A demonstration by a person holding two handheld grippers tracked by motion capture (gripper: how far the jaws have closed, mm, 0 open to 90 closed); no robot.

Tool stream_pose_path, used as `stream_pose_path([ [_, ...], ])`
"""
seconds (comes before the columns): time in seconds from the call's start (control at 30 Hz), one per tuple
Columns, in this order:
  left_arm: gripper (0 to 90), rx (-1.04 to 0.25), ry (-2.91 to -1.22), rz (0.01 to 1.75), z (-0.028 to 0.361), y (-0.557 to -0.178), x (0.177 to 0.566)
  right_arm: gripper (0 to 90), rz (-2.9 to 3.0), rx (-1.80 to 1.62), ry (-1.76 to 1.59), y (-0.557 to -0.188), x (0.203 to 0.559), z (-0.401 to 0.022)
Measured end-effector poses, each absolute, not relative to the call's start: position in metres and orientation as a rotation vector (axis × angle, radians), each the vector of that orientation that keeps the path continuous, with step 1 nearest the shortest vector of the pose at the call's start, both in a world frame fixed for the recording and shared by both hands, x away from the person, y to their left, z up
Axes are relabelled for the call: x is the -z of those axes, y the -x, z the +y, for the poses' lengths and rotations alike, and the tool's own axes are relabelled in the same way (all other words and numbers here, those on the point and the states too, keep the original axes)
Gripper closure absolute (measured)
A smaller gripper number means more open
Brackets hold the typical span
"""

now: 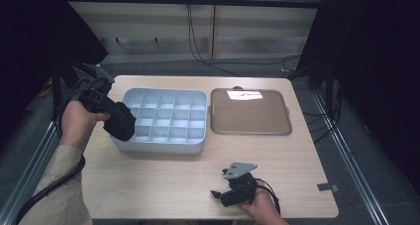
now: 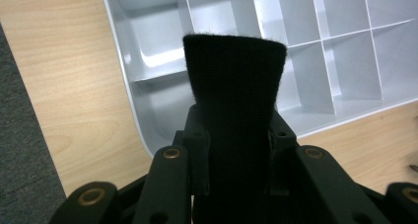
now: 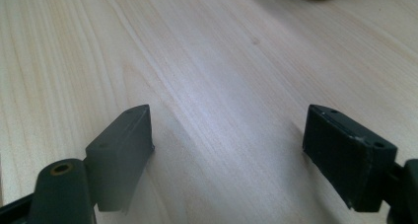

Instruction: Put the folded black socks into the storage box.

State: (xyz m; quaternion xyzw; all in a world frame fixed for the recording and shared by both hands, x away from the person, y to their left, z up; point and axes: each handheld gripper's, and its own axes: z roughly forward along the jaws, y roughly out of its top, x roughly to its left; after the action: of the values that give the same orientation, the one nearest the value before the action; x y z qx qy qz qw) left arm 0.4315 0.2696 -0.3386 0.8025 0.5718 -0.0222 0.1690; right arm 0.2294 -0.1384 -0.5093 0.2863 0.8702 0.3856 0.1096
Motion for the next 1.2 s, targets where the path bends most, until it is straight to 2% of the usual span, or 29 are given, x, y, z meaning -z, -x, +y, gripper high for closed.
stream_pose_path([
  [0.7,70.3,0.067,-2.267,1.672,0.276,-0.444,0.359,18.8,2.559,-1.137,-0.840,-0.229,0.509,-0.138],
  [1.2,70.3,-0.016,-2.321,1.726,0.280,-0.447,0.378,18.8,2.557,-1.133,-0.845,-0.229,0.509,-0.139],
])
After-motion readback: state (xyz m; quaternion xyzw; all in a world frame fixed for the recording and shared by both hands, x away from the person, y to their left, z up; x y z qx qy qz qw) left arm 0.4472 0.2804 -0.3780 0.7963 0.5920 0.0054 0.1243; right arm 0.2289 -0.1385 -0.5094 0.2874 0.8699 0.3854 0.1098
